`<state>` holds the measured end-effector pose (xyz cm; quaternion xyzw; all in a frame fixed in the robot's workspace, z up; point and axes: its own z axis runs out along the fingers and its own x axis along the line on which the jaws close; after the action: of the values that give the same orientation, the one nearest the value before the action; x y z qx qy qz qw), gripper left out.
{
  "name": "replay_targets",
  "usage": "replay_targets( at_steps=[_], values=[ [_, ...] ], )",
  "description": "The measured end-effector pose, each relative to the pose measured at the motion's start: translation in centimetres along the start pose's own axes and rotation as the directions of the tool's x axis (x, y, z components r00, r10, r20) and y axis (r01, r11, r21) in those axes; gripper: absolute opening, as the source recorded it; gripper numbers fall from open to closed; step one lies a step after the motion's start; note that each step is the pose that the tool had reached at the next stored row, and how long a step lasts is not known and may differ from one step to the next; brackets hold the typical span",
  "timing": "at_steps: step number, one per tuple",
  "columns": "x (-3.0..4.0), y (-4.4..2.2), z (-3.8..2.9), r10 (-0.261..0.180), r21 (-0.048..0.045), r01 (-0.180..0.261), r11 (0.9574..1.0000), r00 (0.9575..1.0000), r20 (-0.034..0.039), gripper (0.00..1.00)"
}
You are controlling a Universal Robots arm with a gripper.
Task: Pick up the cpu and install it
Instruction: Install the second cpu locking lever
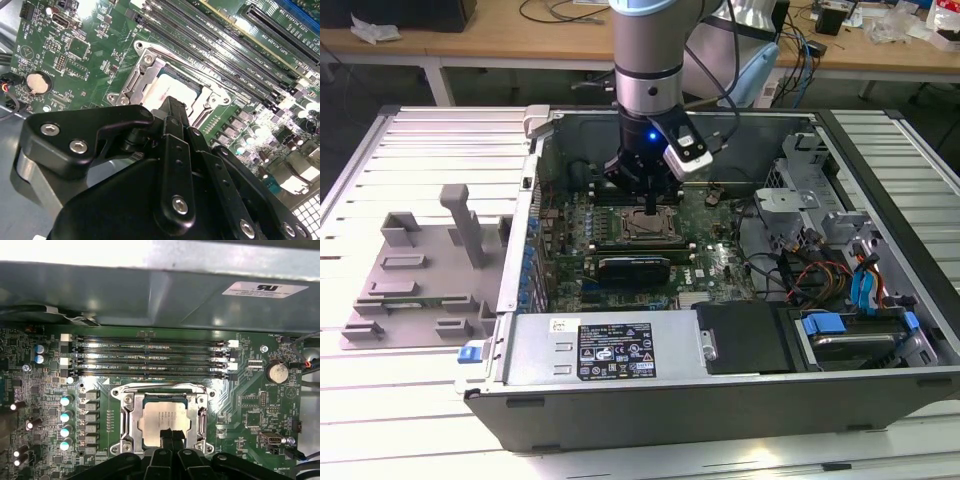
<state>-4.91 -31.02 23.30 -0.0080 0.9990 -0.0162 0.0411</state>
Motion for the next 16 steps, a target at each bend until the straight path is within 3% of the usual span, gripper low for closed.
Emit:
replay_targets(
  at_steps=[8, 14, 16],
  values=[
    [-0.01, -0.01, -0.14, 0.0, 0.0001, 0.0, 1.0, 1.0, -0.0001, 0.11],
    [-0.17, -0.07, -2.07, 0.0, 0.0001, 0.0, 1.0, 1.0, 0.0, 0.11],
    [-0.19, -0.08, -2.31, 0.0, 0.0, 0.0, 1.0, 1.0, 0.0001, 0.11]
  ],
)
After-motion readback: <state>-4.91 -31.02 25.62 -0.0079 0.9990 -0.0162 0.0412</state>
